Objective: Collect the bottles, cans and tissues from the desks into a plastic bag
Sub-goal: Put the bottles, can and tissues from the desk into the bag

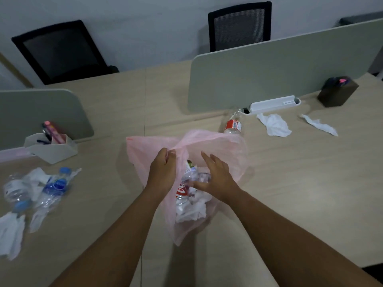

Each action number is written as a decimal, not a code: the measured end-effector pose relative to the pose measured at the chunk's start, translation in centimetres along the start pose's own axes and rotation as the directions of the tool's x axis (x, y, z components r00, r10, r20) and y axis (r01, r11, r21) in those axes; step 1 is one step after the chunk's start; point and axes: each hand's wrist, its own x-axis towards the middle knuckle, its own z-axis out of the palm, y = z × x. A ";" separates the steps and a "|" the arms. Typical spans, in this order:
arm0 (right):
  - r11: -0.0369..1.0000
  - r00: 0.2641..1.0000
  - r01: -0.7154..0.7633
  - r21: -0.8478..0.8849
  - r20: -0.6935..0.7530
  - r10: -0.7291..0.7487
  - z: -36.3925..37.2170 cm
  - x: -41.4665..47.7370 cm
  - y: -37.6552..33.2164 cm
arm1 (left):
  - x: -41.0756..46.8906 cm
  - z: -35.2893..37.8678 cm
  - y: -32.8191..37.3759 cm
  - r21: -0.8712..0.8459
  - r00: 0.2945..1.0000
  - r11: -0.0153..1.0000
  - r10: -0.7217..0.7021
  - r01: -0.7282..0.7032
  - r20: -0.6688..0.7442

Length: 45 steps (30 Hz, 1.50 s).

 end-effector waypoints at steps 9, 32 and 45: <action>0.988 0.890 0.013 -0.153 -0.448 -0.082 -7.7 2.6 5.5 | 2.9 6.1 1.3 0.102 0.999 0.994 -0.040 0.037 0.027; 0.922 0.903 -0.300 0.243 -0.240 0.357 -13.2 14.8 9.5 | 5.4 7.6 1.4 0.292 0.998 0.956 -0.016 -0.001 0.057; 0.985 0.972 0.163 -0.059 -0.163 -0.170 -11.2 0.7 4.1 | 6.7 3.9 5.5 0.054 0.989 0.995 -0.073 0.080 -0.129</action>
